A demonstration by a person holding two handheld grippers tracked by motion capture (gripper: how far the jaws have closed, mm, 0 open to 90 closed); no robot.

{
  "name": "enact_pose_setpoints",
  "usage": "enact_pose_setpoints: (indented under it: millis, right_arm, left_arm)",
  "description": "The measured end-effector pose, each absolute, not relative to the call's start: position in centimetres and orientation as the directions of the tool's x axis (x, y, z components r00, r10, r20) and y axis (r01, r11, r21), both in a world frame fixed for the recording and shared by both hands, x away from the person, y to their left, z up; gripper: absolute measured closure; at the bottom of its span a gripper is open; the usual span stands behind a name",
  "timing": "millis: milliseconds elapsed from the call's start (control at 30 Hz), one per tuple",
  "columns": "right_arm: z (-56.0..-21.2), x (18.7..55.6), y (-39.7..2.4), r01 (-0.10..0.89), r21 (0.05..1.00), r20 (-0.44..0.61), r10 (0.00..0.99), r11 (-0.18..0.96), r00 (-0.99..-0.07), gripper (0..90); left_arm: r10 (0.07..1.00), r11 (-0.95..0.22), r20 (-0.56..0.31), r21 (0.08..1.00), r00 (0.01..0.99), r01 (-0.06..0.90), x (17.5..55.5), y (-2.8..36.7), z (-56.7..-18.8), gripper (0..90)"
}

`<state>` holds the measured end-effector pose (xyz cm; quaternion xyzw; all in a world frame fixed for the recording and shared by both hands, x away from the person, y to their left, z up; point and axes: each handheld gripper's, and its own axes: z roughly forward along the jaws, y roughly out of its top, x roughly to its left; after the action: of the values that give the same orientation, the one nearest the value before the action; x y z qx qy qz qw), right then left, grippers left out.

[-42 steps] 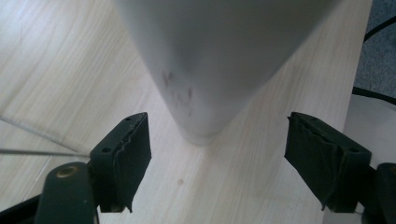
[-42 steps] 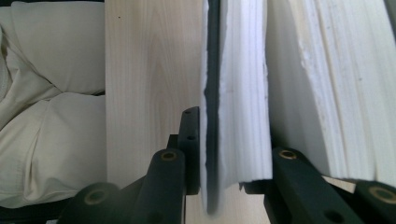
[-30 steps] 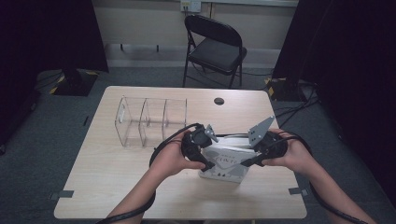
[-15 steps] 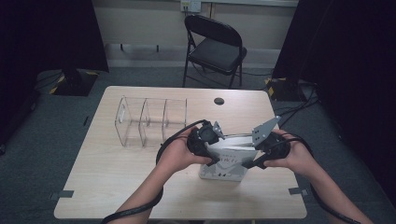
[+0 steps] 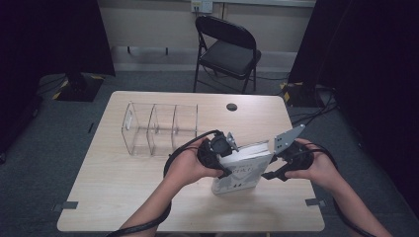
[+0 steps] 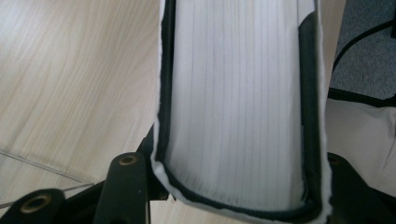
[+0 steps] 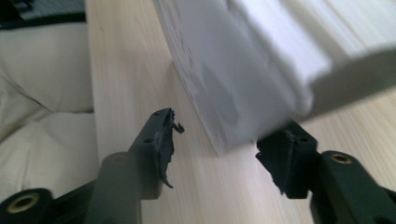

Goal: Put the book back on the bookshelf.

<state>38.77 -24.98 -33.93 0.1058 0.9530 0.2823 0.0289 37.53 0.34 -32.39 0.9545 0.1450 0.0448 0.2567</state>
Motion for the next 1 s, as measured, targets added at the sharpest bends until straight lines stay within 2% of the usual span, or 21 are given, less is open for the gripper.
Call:
enact_pose_setpoints:
  millis: [100,600,900,1000]
  right_arm:
    - [-34.2,39.0,-25.3,0.206,0.529,-0.003,0.244,0.823,-0.970,40.8]
    - [-34.5,39.0,-22.0,0.124,0.567,-0.037,0.175,0.815,-0.984,39.1]
    - [-34.7,39.2,-22.0,0.131,0.585,-0.033,0.185,0.800,-0.982,39.3]
    - [-34.8,39.1,-22.1,0.131,0.592,-0.038,0.191,0.795,-0.981,39.4]
  left_arm:
    - [0.300,-0.831,0.020,0.497,0.954,0.251,37.1,0.2,-32.3,51.9]
    - [0.350,-0.833,0.017,0.463,0.937,0.303,36.1,2.7,-32.1,50.7]
    - [0.325,-0.843,0.029,0.462,0.945,0.276,37.3,0.6,-31.8,43.5]
    - [0.314,-0.854,0.029,0.445,0.949,0.269,37.7,-0.2,-32.0,45.1]
